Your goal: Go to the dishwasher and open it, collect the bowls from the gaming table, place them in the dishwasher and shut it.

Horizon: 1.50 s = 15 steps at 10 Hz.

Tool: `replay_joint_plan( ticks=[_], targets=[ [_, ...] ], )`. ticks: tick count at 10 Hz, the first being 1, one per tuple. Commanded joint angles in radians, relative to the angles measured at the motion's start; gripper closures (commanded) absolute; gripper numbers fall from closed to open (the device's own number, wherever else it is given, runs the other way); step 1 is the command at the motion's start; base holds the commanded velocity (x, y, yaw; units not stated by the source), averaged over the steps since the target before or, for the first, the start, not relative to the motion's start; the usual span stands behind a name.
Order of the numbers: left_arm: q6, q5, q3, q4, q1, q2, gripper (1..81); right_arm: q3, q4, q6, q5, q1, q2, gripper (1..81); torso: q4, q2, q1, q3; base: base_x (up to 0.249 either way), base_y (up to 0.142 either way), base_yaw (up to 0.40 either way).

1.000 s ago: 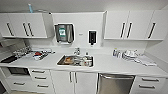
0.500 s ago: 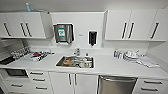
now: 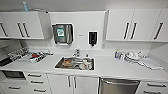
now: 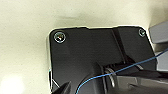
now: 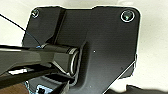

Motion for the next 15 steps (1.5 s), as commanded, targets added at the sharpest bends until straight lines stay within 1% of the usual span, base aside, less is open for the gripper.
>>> replay_joint_plan(
  ticks=[1,7,15],
  targets=[
    [0.005,0.046,0.002,0.004,-0.046,-0.016,1.0,0.005,0.002,-0.001,-0.054,0.041,-0.012,1.0,0.000,0.000,0.000,0.000,0.102,0.000,0.000],
    [0.007,0.046,0.002,0.004,-0.043,-0.016,1.0,0.005,0.002,-0.001,-0.054,0.040,-0.010,1.0,0.000,0.000,0.000,0.000,0.102,0.000,0.000],
    [0.005,0.046,0.002,0.005,-0.043,-0.014,1.0,0.005,0.000,-0.001,-0.054,0.040,-0.010,1.0,0.000,0.000,0.000,0.000,0.102,-0.081,0.000]
  ],
)
